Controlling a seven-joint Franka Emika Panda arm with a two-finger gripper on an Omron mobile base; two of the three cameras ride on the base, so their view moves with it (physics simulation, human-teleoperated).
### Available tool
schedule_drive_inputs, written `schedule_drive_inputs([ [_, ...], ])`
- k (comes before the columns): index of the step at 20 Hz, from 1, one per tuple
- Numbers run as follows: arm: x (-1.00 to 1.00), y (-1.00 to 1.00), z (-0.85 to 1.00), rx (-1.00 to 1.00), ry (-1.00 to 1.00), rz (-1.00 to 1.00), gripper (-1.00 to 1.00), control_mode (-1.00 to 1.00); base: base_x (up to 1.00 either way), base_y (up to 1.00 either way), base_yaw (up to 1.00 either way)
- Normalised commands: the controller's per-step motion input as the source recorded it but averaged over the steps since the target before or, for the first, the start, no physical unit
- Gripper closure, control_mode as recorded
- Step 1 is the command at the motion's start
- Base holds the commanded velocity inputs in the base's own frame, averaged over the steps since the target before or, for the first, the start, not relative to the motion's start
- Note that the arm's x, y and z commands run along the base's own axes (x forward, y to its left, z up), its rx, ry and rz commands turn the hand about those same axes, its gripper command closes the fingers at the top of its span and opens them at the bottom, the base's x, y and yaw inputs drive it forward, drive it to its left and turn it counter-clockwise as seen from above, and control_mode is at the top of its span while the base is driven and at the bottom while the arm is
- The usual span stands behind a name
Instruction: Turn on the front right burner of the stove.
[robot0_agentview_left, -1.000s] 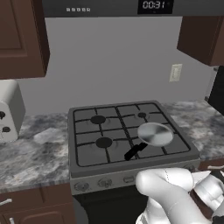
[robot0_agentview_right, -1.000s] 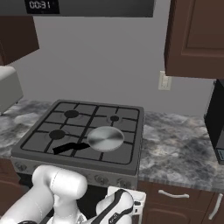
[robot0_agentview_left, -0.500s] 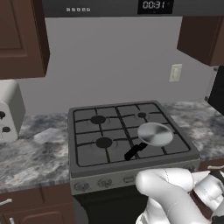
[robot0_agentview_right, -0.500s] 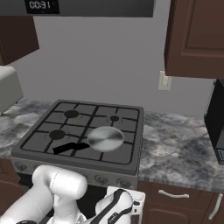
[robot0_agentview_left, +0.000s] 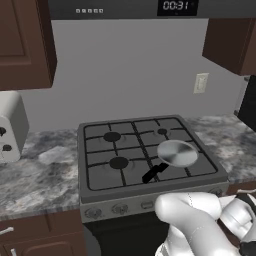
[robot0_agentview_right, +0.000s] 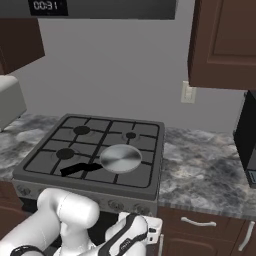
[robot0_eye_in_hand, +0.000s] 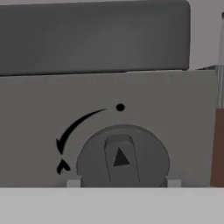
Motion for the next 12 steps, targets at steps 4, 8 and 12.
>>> schedule_drive_inputs([
  [4, 0.00, 0.01, 0.27, -0.08, 0.00, 0.11, 1.00, -1.00, 0.00, 0.00, 0.00],
  [8, 0.00, 0.00, 0.40, -0.08, 0.00, 0.15, 1.00, -1.00, 0.00, 0.00, 0.00],
  [12, 0.00, -0.04, 0.27, -0.18, -0.04, 0.08, 1.00, -1.00, 0.00, 0.00, 0.00],
])
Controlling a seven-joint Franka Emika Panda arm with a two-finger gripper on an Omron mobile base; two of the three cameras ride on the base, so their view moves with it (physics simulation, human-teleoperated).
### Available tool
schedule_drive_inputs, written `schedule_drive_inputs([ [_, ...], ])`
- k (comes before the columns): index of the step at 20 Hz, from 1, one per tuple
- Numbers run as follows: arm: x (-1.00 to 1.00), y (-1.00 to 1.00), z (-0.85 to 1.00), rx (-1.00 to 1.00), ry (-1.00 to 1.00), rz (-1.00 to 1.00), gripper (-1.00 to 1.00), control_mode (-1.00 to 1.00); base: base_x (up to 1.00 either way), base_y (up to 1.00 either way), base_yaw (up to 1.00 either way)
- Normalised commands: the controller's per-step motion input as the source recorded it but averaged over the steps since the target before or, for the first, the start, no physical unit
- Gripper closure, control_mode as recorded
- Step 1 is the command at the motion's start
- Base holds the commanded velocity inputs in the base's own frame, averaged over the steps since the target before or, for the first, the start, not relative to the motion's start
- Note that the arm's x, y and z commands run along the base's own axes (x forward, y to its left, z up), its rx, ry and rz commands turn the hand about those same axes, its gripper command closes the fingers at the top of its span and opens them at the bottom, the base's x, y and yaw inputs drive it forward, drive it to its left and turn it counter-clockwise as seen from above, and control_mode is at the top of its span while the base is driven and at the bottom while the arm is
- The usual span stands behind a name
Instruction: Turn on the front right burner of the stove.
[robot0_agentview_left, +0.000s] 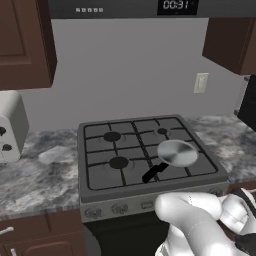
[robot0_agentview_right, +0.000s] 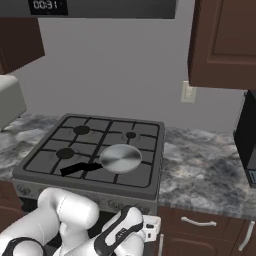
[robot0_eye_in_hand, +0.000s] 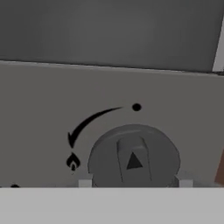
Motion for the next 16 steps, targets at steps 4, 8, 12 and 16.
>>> schedule_drive_inputs([
  [4, 0.00, -0.34, 0.12, -0.27, -0.04, 0.05, 1.00, -1.00, 0.00, 0.00, 0.00],
  [8, 0.00, -0.34, 0.01, -0.33, -0.10, 0.05, 1.00, -1.00, 0.00, 0.00, 0.00],
  [12, 0.00, -0.38, 0.11, -0.37, -0.02, 0.07, 1.00, -1.00, 0.00, 0.00, 0.00],
  [16, 0.00, -0.25, 0.19, -0.37, -0.03, 0.06, 1.00, -1.00, 0.00, 0.00, 0.00],
])
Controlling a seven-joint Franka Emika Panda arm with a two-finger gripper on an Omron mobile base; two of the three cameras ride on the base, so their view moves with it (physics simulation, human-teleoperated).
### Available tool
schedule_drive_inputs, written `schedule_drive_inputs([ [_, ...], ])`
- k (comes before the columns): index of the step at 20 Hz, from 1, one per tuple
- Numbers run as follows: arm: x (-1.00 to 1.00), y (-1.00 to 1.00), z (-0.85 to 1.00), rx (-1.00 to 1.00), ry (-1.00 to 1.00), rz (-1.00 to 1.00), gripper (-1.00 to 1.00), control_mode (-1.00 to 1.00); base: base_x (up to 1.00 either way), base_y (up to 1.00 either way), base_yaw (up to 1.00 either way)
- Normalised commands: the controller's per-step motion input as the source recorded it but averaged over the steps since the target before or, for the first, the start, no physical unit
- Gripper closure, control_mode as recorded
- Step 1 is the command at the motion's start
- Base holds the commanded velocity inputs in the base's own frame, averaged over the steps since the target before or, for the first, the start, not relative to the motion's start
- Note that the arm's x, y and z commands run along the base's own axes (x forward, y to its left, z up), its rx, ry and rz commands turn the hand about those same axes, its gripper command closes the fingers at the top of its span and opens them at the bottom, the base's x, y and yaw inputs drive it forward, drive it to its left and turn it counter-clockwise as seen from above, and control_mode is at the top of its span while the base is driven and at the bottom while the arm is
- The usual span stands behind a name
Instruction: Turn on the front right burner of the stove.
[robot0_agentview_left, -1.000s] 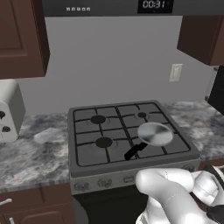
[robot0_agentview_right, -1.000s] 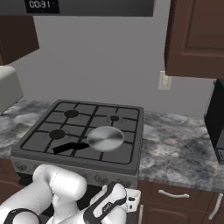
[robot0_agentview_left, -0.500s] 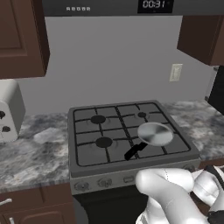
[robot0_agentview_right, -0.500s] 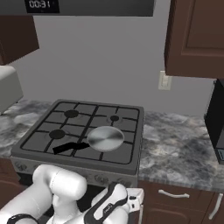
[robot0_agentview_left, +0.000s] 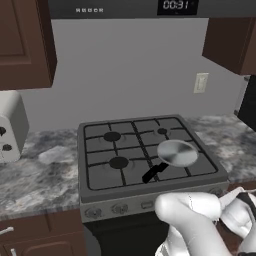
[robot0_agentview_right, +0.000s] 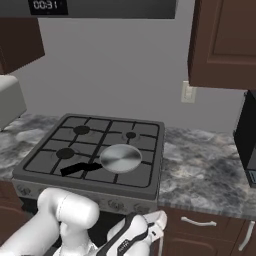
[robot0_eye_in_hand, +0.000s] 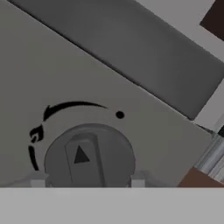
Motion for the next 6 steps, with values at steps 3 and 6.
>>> schedule_drive_inputs([
  [3, 0.00, -0.14, 0.23, -0.37, -0.08, 0.06, 1.00, -1.00, 0.00, 0.00, 0.00],
  [6, 0.00, -0.16, 0.24, -0.38, -0.09, 0.04, 1.00, -1.00, 0.00, 0.00, 0.00],
])
